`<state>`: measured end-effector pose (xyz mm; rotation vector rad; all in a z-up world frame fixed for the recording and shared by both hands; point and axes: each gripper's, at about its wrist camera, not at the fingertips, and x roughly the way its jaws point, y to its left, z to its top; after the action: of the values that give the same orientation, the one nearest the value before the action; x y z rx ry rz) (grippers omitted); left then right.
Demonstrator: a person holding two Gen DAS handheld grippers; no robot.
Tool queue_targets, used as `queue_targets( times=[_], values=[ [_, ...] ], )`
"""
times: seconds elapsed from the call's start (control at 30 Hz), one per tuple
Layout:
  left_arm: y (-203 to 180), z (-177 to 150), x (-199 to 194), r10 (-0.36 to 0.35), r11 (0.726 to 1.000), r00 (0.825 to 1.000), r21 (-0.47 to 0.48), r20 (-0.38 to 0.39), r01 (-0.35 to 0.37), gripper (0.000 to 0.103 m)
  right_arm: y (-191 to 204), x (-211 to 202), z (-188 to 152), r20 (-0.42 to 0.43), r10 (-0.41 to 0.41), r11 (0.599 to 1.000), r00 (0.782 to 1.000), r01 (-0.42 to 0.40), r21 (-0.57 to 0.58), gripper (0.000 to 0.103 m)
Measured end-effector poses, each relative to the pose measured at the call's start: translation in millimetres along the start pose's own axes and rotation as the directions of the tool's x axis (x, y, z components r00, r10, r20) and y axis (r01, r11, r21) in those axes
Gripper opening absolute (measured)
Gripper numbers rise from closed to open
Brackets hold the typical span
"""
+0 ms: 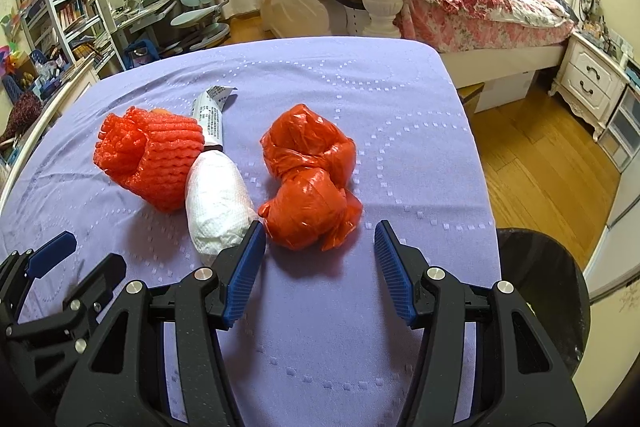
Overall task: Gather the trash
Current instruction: 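Grasp the orange plastic bag with the right gripper, then grasp the red mesh net with the left gripper while the right holds the orange bag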
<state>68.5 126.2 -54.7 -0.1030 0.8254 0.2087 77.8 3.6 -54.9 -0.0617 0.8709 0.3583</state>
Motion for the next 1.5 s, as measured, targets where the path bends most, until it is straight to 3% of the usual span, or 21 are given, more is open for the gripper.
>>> queue_targets(
  times=[0.57, 0.83, 1.5],
  values=[
    [5, 2, -2, -0.015, 1.0, 1.0, -0.001, 0.016, 0.015, 0.076, 2, 9, 24, 0.016, 0.002, 1.0, 1.0, -0.002, 0.019, 0.055],
    [-3, 12, 5, -0.044, 0.999, 0.998, 0.023, 0.035, 0.043, 0.078, -3, 20, 24, -0.016, 0.014, 1.0, 1.0, -0.014, 0.014, 0.035],
    [-24, 41, 30, -0.081, 0.996, 0.996, 0.047, 0.046, 0.079, 0.079, -13, 23, 22, -0.004, 0.027, 0.999, 1.0, -0.027, 0.039, 0.034]
  ],
)
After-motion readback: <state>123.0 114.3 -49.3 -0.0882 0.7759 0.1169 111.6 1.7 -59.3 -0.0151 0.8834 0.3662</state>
